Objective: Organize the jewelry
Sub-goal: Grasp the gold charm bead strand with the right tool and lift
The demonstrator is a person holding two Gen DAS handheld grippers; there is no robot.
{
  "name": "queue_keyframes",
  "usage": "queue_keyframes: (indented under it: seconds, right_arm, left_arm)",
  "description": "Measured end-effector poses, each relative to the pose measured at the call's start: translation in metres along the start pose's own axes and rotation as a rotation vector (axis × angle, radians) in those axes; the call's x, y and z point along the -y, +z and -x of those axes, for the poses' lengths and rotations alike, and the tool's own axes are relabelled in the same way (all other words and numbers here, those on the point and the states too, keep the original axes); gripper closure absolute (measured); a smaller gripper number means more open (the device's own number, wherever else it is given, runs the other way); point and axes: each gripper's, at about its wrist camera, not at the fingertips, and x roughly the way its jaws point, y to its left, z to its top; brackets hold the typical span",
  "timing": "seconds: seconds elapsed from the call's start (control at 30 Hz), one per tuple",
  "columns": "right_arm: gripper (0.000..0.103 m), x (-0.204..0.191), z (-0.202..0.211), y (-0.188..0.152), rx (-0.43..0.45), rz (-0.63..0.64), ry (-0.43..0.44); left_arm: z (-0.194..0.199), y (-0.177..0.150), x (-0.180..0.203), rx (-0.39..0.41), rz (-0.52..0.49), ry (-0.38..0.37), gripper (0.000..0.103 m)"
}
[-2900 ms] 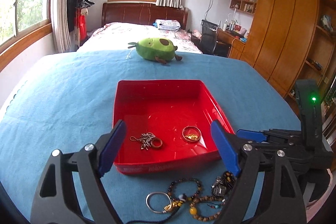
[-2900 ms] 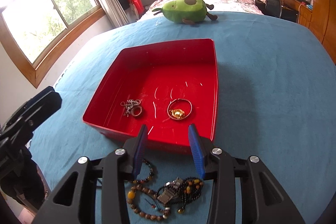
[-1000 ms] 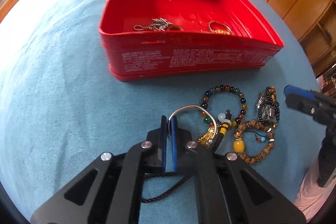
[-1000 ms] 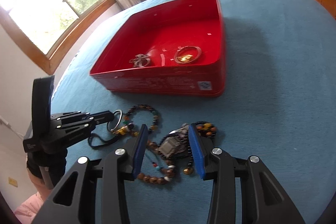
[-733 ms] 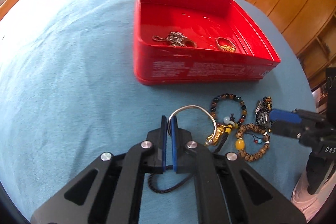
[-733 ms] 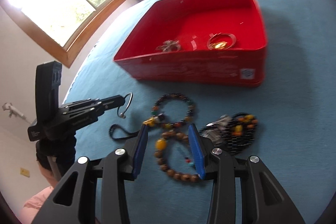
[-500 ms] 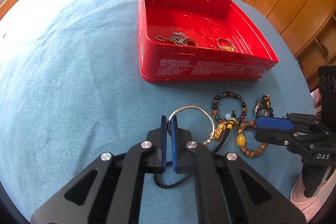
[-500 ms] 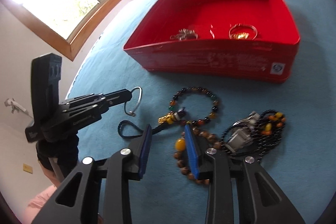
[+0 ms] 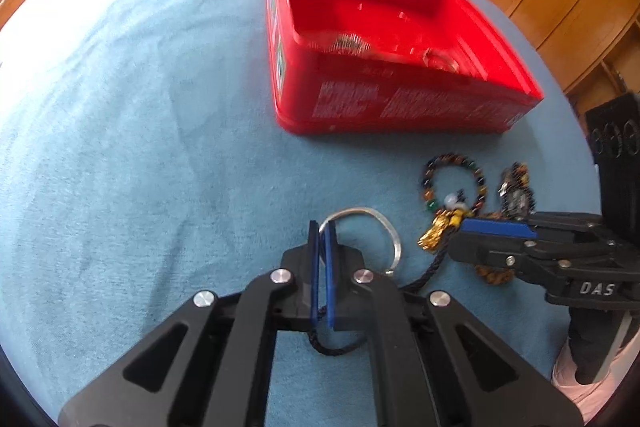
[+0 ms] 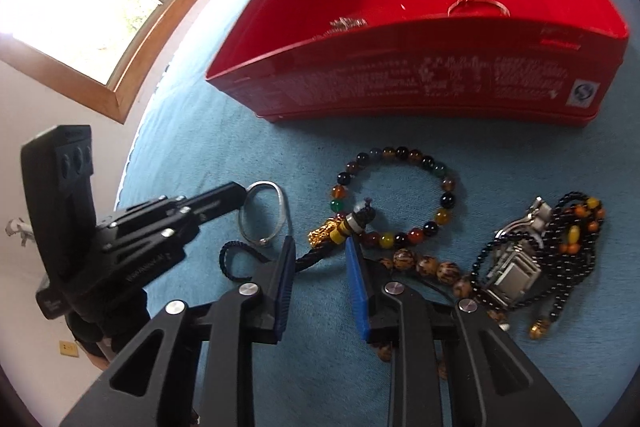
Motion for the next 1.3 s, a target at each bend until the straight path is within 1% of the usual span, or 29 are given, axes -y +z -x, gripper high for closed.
queue_keyframes:
  seconds: [0.07, 0.2, 0.27, 0.4, 0.5, 0.57, 0.6, 0.67, 0.73, 0.83, 0.87, 0.9, 0.93, 0.97, 1.1, 1.13, 1.27, 1.3]
  right_arm:
    - [0.077, 0.000, -0.006, 0.001, -0.015, -0.012, 0.005]
    - [0.077, 0.000, -0.011, 0.003, -0.009, -0.024, 0.006]
    - [0.078, 0.001, -0.011, 0.004, -0.009, -0.029, 0.010]
    - [0.078, 0.001, -0.012, 0.005, -0.008, -0.027, 0.012]
    - [0.078, 0.003, -0.012, 0.007, -0.008, -0.025, 0.011]
    - [0.078, 0.002, -0.013, 0.008, -0.007, -0.022, 0.011]
    - [0.078, 0.004, -0.007, 0.008, -0.008, -0.021, 0.012]
    - [0.078, 0.004, -0.007, 0.007, -0.008, -0.020, 0.013]
    - [0.078, 0.004, -0.007, 0.007, -0.009, -0.019, 0.017]
    - [0.078, 0.005, -0.005, 0.004, -0.011, -0.021, 0.021]
    - [0.078, 0.005, -0.005, 0.004, -0.011, -0.021, 0.020]
    - [0.078, 0.006, -0.004, 0.003, -0.011, -0.019, 0.019]
    - [0.078, 0.006, -0.004, 0.002, -0.011, -0.017, 0.017]
    - [0.078, 0.006, -0.003, 0.002, -0.011, -0.016, 0.016]
    - [0.080, 0.006, -0.002, 0.000, -0.010, -0.018, 0.013]
    - [0.080, 0.005, -0.002, 0.000, -0.010, -0.019, 0.013]
    - [0.080, 0.005, -0.001, 0.000, -0.009, -0.020, 0.013]
    - [0.080, 0.004, -0.002, 0.000, -0.010, -0.019, 0.013]
  left_arm:
    - [-0.002, 0.002, -0.001, -0.004, 0.002, -0.006, 0.100]
    - [-0.003, 0.003, 0.001, -0.005, -0.003, -0.002, 0.099]
    - [-0.003, 0.003, 0.003, -0.007, -0.012, 0.000, 0.097]
    - [-0.001, 0.004, 0.006, -0.014, -0.028, -0.019, 0.084]
    - [-0.001, 0.004, 0.006, -0.013, -0.025, -0.013, 0.081]
    - [0.002, 0.003, 0.006, -0.006, -0.019, 0.004, 0.073]
    - [0.004, 0.002, 0.006, 0.001, -0.017, 0.013, 0.066]
    - [0.007, 0.002, 0.005, 0.009, -0.020, 0.018, 0.068]
    - [0.010, 0.003, 0.008, 0.021, -0.032, 0.000, 0.069]
    - [0.021, 0.000, 0.019, 0.059, -0.069, -0.009, 0.070]
    - [0.024, -0.001, 0.024, 0.065, -0.087, -0.023, 0.071]
    - [0.025, -0.003, 0.026, 0.064, -0.101, -0.036, 0.077]
    - [0.024, -0.003, 0.030, 0.053, -0.112, -0.056, 0.080]
    - [0.021, -0.003, 0.032, 0.039, -0.120, -0.065, 0.081]
    - [0.000, -0.002, 0.034, -0.028, -0.127, -0.074, 0.091]
    - [-0.004, -0.001, 0.034, -0.042, -0.127, -0.081, 0.091]
    - [-0.007, -0.003, 0.036, -0.052, -0.139, -0.074, 0.092]
    - [-0.008, -0.001, 0.036, -0.051, -0.139, -0.070, 0.097]
